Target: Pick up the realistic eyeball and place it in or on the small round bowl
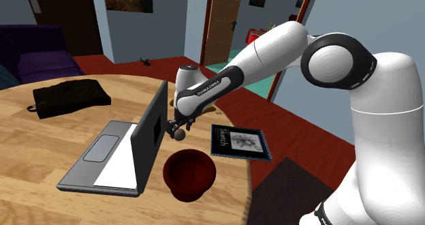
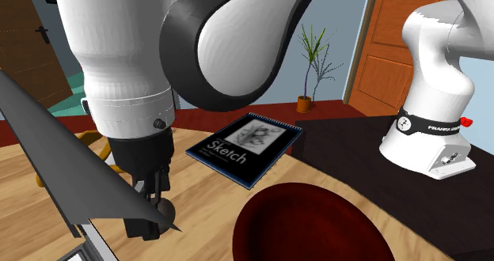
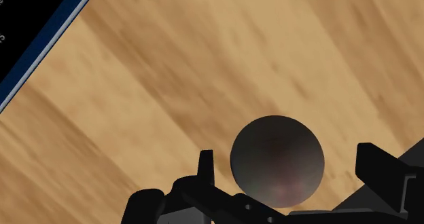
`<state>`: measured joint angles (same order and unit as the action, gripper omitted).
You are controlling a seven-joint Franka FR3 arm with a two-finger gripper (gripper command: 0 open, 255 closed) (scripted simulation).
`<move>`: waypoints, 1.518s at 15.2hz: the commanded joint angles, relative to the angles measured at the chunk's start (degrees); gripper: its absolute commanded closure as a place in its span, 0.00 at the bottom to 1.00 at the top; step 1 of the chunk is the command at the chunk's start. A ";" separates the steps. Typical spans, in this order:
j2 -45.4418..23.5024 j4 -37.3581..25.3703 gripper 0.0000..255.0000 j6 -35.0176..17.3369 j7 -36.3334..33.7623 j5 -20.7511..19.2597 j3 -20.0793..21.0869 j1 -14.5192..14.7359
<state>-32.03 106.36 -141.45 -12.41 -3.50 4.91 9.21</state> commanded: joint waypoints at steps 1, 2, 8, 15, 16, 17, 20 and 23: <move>-1.61 -0.22 0.00 -1.40 -0.05 -0.16 -0.14 0.06; -1.60 -0.21 0.00 -1.41 -0.05 -0.16 -0.14 0.06; -1.60 -0.22 0.00 -1.40 -0.05 -0.16 -0.14 0.07; -1.60 -0.21 1.00 -1.40 -0.05 -0.16 -0.14 0.06; -1.60 -0.21 1.00 -1.40 -0.05 -0.16 -0.14 0.06; -1.60 -0.21 1.00 -1.39 -0.05 -0.16 -0.14 0.06; -1.03 -0.17 1.00 -0.88 -0.01 -0.10 -0.09 0.03; 0.65 -0.09 1.00 0.72 0.09 0.08 0.06 -0.08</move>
<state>-32.07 105.97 -141.13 -12.34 -3.48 4.91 9.17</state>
